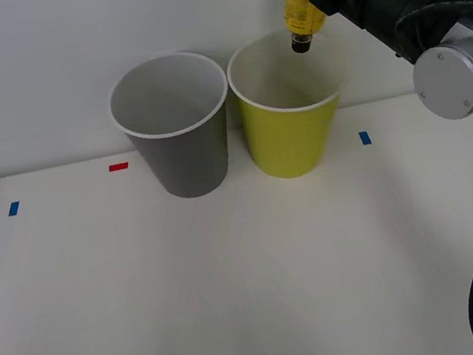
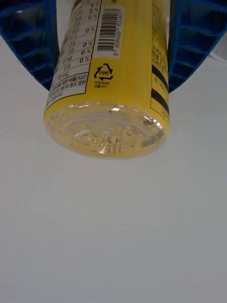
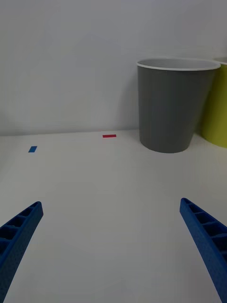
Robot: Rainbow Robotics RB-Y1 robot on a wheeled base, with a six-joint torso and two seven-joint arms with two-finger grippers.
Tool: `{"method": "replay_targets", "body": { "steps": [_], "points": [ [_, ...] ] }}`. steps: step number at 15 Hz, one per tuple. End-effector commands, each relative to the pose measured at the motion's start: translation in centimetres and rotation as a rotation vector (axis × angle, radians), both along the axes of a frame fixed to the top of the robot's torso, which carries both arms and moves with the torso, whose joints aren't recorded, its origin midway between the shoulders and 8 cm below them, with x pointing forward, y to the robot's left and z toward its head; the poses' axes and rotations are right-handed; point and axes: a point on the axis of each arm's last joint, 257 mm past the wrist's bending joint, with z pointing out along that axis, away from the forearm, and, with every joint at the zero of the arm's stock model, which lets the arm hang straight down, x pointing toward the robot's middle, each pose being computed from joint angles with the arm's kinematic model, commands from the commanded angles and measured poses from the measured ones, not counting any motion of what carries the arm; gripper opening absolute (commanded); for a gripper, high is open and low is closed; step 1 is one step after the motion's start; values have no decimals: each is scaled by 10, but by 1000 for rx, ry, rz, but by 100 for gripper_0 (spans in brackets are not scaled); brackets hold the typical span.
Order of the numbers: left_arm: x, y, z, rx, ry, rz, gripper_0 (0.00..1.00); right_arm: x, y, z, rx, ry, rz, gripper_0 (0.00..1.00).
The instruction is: Put cans in the gray bin and PET bottles in the light green bin.
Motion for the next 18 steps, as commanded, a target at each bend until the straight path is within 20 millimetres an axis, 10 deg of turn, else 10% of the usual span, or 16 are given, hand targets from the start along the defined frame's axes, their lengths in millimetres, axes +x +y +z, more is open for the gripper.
{"method": "replay_targets", "body": {
  "steps": [1, 9, 18],
  "points": [
    [0, 0, 0, 0, 0, 0, 100, -2, 9, -1, 9, 0, 20, 100],
    [0, 0, 0, 0, 0, 0, 100, -10, -3, -24, 9, -4, 2, 100],
    [0, 0, 0, 0, 0, 0, 100, -104, -114, -58, 115, -12, -175, 100]
  ]
}}
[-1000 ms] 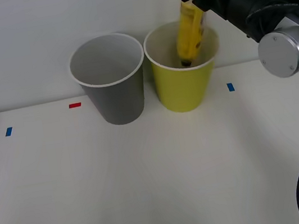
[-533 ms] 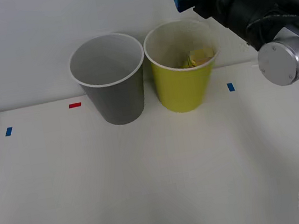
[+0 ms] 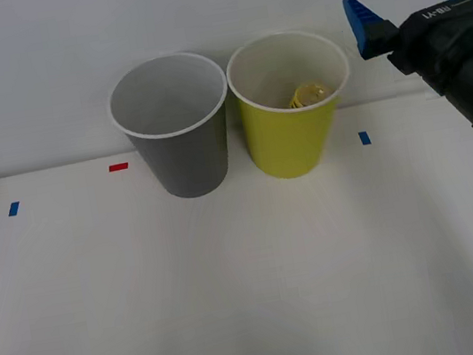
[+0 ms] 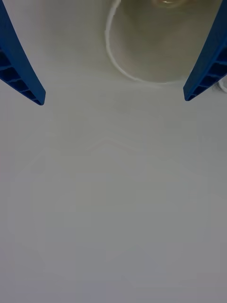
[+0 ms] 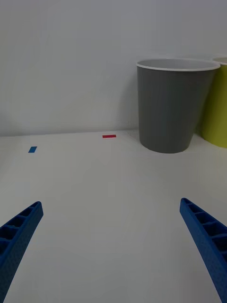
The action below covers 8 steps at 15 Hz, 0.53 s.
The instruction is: Put cans in the gray bin and PET bottles in the light green bin.
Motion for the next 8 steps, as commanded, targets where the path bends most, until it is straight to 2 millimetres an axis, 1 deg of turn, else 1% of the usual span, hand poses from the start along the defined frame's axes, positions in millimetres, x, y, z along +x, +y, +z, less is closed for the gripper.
{"method": "replay_targets", "body": {
  "steps": [1, 4, 5, 8],
  "points": [
    [0, 0, 0, 0, 0, 0, 100, -30, -35, -12, 47, -14, -72, 100],
    [0, 0, 0, 0, 0, 0, 100, -50, -59, -41, 71, -6, -129, 100],
    [0, 0, 0, 0, 0, 0, 100, -57, -67, -55, 69, 9, -149, 100],
    [0, 0, 0, 0, 0, 0, 100, -78, -81, -93, 56, 56, -189, 100]
  ]
}}
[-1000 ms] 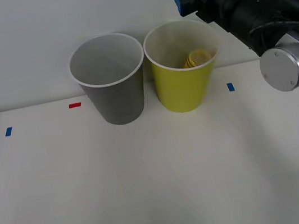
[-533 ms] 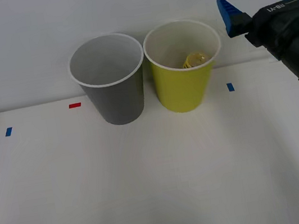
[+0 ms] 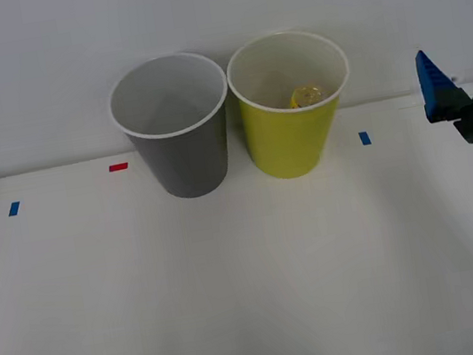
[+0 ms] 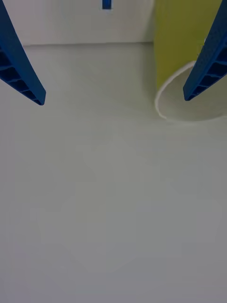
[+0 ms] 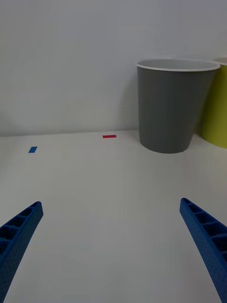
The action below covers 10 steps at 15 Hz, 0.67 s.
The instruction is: Put cans in the gray bin and PET bottles in the light green bin.
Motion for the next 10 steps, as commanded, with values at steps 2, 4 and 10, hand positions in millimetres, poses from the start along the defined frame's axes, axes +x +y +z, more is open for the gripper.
{"method": "replay_targets", "body": {
  "steps": [2, 4, 10],
  "points": [
    [0, 0, 0, 0, 0, 0, 100, -27, -16, -43, -12, 39, -45, 100],
    [0, 0, 0, 0, 0, 0, 100, -37, -21, -64, -19, 1, -62, 100],
    [0, 0, 0, 0, 0, 0, 100, -96, -23, -121, -117, 19, -72, 100]
  ]
}}
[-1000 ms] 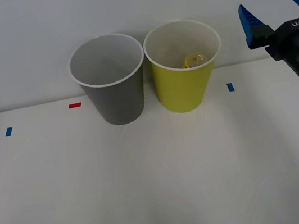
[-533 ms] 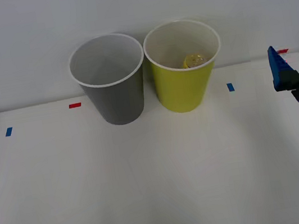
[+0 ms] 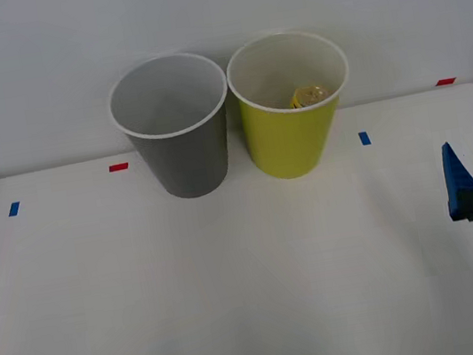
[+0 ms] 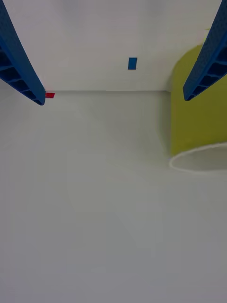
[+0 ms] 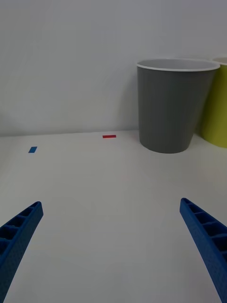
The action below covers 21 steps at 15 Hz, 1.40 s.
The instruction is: Put cans in the gray bin and PET bottles in the light green bin.
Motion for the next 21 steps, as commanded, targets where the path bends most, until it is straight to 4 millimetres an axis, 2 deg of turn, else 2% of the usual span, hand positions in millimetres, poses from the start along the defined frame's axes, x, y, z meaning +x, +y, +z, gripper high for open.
{"method": "replay_targets", "body": {
  "steps": [1, 3, 7, 9, 13, 21],
  "points": [
    [0, 0, 0, 0, 0, 0, 100, -35, 2, -31, -58, 41, -3, 100],
    [0, 0, 0, 0, 0, 0, 100, -54, 5, -44, -84, 70, -1, 100],
    [0, 0, 0, 0, 0, 0, 100, -83, 25, -56, -43, 84, 33, 100],
    [0, 0, 0, 0, 0, 0, 100, -99, 27, -63, -44, 105, 38, 100],
    [0, 0, 0, 0, 0, 0, 100, -124, 44, -60, -16, 132, 83, 100],
    [0, 0, 0, 0, 0, 0, 100, -129, 46, -59, -16, 141, 84, 100]
  ]
}}
